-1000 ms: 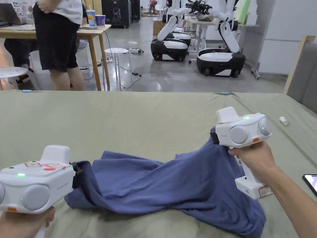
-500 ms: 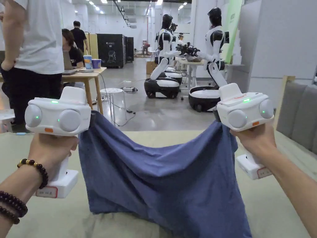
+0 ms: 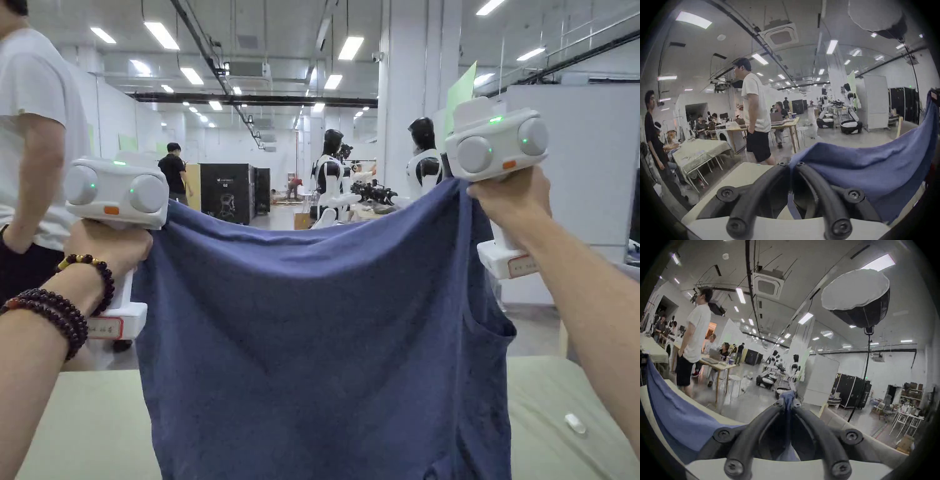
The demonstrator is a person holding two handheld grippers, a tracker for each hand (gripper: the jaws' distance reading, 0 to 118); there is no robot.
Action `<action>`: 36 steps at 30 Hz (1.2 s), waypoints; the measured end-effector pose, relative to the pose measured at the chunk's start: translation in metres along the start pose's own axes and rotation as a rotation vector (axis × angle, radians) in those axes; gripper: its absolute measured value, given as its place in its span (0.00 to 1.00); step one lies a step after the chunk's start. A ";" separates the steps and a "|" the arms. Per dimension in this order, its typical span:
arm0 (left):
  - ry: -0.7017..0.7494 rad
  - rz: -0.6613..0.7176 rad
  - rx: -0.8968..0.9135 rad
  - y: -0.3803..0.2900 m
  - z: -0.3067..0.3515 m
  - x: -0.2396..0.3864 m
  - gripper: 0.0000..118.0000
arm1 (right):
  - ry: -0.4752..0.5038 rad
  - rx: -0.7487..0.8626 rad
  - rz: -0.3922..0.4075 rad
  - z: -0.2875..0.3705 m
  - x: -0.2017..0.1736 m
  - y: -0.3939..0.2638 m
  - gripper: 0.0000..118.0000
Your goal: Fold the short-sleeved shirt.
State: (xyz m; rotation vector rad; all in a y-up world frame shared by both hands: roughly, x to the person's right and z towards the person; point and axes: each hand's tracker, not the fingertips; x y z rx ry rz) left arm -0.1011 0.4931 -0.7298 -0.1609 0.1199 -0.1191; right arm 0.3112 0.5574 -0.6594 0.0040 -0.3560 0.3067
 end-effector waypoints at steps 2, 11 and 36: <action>-0.009 0.038 0.029 0.017 -0.003 -0.004 0.02 | -0.010 0.015 0.002 -0.005 0.003 0.016 0.04; -0.001 0.046 0.069 0.025 0.011 0.002 0.02 | -0.025 0.002 -0.071 -0.019 0.006 0.014 0.04; -0.049 0.029 -0.108 -0.103 -0.033 0.032 0.02 | 0.067 -0.180 -0.033 -0.043 -0.042 -0.121 0.04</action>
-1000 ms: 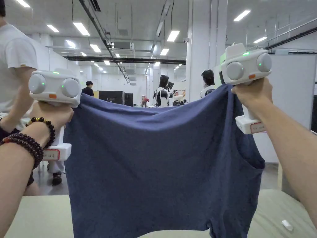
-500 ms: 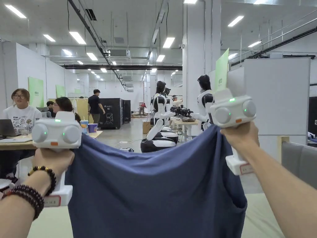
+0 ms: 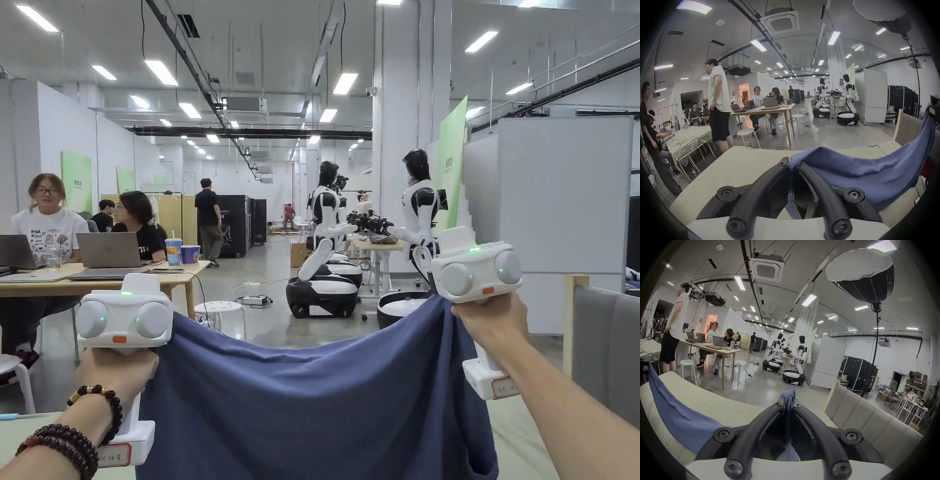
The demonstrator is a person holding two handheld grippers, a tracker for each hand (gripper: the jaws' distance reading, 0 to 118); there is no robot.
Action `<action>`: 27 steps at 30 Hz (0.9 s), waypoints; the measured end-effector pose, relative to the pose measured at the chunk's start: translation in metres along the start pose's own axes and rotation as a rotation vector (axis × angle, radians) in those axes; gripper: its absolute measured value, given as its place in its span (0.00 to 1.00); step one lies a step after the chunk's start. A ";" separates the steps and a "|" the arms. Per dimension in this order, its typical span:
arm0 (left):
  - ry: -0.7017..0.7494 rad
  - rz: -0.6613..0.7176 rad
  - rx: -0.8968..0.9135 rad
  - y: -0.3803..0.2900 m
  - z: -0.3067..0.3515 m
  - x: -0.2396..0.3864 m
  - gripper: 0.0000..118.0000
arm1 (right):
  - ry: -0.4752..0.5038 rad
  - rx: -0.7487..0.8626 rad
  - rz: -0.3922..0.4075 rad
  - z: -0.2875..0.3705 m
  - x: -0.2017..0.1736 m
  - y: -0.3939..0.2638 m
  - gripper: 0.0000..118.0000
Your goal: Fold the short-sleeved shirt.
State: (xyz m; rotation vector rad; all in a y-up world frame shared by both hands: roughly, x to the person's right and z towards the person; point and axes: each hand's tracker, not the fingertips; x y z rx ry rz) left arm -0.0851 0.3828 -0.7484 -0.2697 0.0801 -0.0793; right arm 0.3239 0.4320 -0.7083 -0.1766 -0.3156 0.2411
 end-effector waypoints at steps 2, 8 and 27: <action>-0.001 0.004 0.006 0.002 0.003 0.000 0.02 | -0.002 0.006 -0.002 0.002 0.001 0.000 0.04; -0.016 0.003 0.015 -0.010 0.021 -0.007 0.02 | 0.005 0.009 0.010 0.029 0.002 -0.013 0.04; -0.163 -0.068 -0.058 -0.233 0.217 -0.080 0.02 | 0.087 -0.094 0.038 0.273 0.007 -0.235 0.04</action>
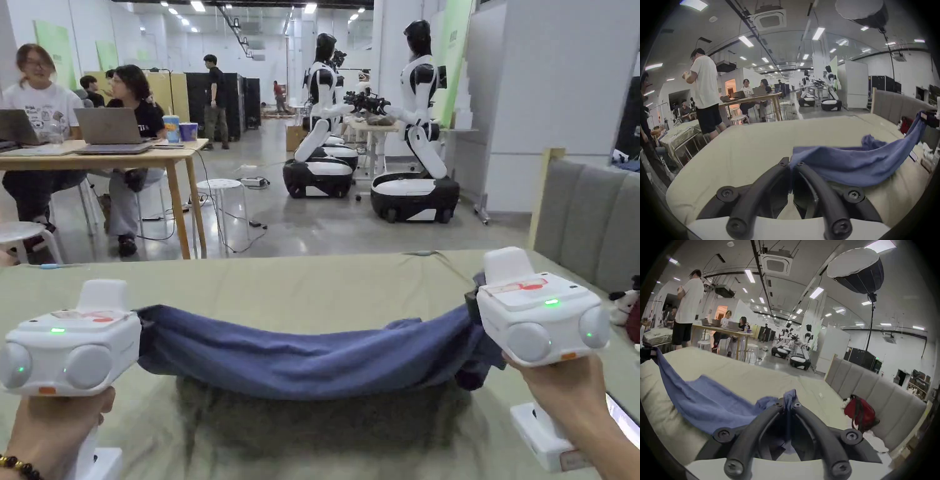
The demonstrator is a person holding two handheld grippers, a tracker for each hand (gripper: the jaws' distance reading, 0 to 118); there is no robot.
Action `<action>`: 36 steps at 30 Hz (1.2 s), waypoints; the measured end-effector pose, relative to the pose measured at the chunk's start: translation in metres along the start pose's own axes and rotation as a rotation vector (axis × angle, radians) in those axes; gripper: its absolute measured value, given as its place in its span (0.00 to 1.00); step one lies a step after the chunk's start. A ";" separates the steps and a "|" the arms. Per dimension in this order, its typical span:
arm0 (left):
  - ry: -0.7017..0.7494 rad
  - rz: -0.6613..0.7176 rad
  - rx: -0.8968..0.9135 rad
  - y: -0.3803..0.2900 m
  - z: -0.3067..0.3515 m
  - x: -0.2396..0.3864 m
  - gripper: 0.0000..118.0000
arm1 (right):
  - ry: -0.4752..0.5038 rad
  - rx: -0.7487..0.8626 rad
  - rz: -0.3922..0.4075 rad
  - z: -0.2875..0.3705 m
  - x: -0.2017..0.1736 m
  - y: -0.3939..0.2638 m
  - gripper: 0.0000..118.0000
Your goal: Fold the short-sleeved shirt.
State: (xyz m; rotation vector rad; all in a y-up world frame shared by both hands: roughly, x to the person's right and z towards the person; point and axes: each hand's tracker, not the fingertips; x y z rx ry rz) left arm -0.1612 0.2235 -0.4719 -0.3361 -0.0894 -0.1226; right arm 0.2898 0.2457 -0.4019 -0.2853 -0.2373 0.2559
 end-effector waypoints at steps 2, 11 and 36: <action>-0.019 0.029 -0.041 -0.033 0.014 -0.007 0.02 | 0.016 -0.044 0.008 0.027 -0.005 -0.027 0.04; -0.068 0.027 -0.187 -0.138 0.041 -0.031 0.02 | 0.056 -0.308 0.012 0.064 -0.029 -0.133 0.04; -0.055 0.015 -0.310 -0.200 0.049 -0.034 0.97 | 0.016 -0.511 -0.038 0.060 -0.028 -0.189 0.74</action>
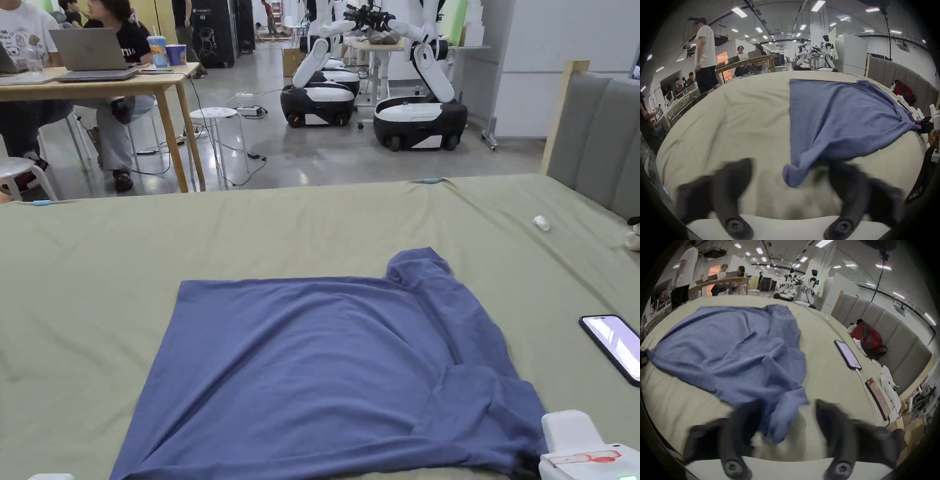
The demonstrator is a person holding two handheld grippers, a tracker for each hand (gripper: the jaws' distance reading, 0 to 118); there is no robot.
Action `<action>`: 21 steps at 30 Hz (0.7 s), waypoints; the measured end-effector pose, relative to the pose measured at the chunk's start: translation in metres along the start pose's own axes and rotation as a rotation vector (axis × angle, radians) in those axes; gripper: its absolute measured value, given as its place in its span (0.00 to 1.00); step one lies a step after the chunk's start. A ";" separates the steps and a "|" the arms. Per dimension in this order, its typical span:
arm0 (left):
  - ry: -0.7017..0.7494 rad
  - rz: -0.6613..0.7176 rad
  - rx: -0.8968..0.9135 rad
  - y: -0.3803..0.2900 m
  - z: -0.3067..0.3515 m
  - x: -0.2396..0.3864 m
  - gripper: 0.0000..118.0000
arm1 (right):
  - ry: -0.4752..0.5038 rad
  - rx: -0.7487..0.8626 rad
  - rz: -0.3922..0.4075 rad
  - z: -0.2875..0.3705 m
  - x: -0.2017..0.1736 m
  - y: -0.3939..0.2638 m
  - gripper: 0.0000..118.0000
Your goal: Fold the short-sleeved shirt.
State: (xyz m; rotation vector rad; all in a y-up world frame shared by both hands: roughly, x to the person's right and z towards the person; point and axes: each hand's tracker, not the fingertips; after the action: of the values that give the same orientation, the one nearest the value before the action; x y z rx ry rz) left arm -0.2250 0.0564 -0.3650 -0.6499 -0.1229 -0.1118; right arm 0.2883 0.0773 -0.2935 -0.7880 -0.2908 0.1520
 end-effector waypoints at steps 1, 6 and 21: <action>0.020 0.005 0.008 0.001 0.003 -0.001 1.00 | 0.025 0.011 -0.023 0.006 0.005 0.001 0.94; 0.019 0.024 0.092 0.015 0.029 -0.007 0.77 | 0.065 0.095 -0.076 0.022 0.011 0.007 0.87; 0.027 0.013 0.100 0.033 0.030 0.021 0.00 | 0.053 0.173 -0.036 0.021 -0.038 0.029 0.00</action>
State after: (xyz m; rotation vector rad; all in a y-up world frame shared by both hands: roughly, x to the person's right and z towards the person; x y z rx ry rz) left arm -0.2022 0.0992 -0.3574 -0.5489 -0.0977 -0.1008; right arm 0.2451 0.1024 -0.3078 -0.6141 -0.2379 0.1204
